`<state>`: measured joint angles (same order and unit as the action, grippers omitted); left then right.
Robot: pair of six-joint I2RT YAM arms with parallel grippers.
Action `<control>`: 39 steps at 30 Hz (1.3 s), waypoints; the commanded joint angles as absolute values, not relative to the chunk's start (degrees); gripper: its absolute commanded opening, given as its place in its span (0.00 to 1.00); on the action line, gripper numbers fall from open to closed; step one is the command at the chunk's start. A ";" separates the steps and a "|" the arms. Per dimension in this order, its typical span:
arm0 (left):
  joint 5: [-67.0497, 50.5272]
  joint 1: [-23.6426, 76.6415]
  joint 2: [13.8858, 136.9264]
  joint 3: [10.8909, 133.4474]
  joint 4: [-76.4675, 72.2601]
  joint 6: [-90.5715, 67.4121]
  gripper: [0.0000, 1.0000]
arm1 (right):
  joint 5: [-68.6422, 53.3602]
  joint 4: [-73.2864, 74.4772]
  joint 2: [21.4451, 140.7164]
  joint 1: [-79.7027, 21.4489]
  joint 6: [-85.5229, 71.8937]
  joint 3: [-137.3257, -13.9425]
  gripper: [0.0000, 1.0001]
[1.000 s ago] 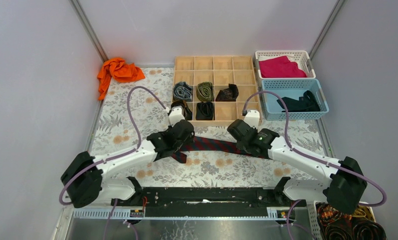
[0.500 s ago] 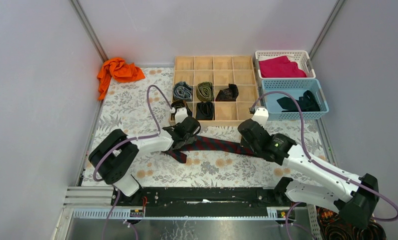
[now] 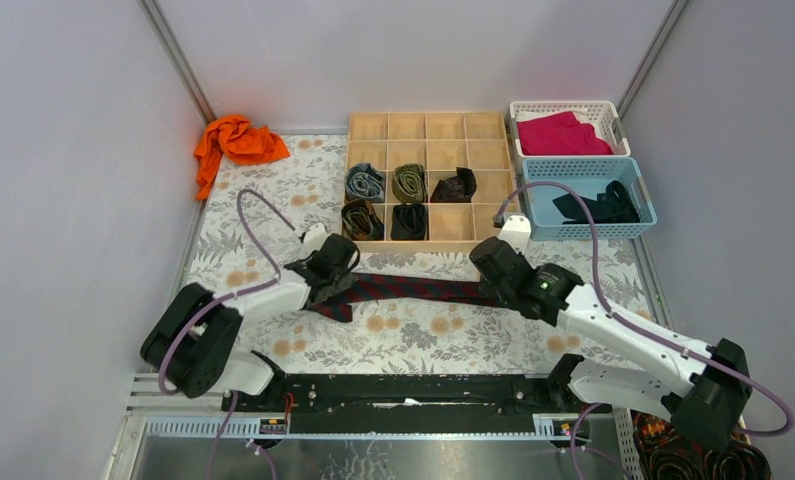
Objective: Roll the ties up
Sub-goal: Flatten out the tie at the center of the board.
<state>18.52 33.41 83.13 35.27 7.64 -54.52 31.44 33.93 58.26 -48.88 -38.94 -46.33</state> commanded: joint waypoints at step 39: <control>17.43 30.48 67.64 24.70 14.61 -51.99 0.13 | 17.39 15.72 86.24 -40.61 -41.87 -40.80 0.21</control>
<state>19.11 31.00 67.75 25.91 15.79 -52.97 18.87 15.75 84.49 -40.80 -41.06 -41.04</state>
